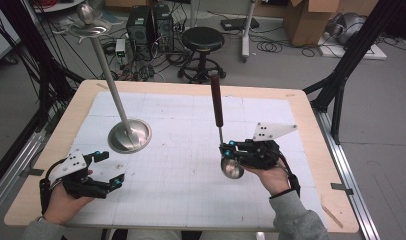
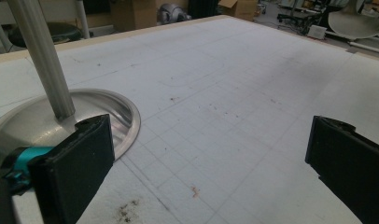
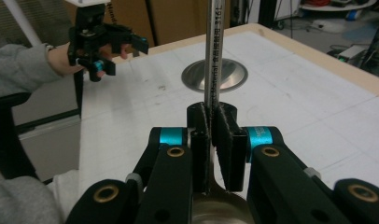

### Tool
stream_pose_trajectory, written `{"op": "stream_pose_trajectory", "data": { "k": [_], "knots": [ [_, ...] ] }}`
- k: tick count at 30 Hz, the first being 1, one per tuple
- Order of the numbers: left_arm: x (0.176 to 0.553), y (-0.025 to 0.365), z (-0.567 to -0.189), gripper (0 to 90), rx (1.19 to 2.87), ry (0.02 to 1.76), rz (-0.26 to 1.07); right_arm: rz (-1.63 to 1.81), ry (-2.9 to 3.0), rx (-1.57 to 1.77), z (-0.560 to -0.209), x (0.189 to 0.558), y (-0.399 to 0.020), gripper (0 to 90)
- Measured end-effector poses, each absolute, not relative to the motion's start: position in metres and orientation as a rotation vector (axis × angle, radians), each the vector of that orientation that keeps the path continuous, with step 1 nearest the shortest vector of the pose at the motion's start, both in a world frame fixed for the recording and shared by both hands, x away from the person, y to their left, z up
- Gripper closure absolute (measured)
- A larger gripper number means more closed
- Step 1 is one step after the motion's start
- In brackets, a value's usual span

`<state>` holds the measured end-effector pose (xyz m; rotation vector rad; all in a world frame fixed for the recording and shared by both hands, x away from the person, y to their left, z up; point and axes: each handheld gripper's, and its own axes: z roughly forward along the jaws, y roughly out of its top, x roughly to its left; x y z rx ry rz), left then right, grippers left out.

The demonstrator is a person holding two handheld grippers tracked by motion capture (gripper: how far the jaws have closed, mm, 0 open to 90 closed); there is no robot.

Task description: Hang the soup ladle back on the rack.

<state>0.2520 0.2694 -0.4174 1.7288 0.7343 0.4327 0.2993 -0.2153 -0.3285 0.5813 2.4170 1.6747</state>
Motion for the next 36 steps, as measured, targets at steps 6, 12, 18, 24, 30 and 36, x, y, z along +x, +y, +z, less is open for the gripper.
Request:
{"op": "stream_pose_trajectory", "data": {
  "k": [6, 12, 18, 24, 30, 36],
  "knots": [
    [0.25, 0.272, -0.417, 1.8, 1.722, 0.73, 0.445, 1.695, 2.381, 0.575, -0.325, 0.311, -0.211, 84.9],
    [0.249, 0.274, -0.417, 1.8, 1.725, 0.742, 0.451, 1.686, 2.362, 0.563, -0.319, 0.324, -0.204, 84.9],
    [0.248, 0.274, -0.418, 1.8, 1.727, 0.749, 0.45, 1.722, 2.324, 0.572, -0.31, 0.331, -0.195, 84.9],
    [0.247, 0.275, -0.419, 1.8, 1.73, 0.75, 0.447, 1.75, 2.299, 0.555, -0.302, 0.341, -0.183, 84.9],
    [0.248, 0.274, -0.42, 1.8, 1.736, 0.748, 0.442, 1.724, 2.314, 0.535, -0.297, 0.348, -0.173, 84.9],
    [0.248, 0.274, -0.42, 1.8, 1.747, 0.747, 0.44, 1.706, 2.311, 0.532, -0.293, 0.357, -0.162, 84.9]
  ]
}}
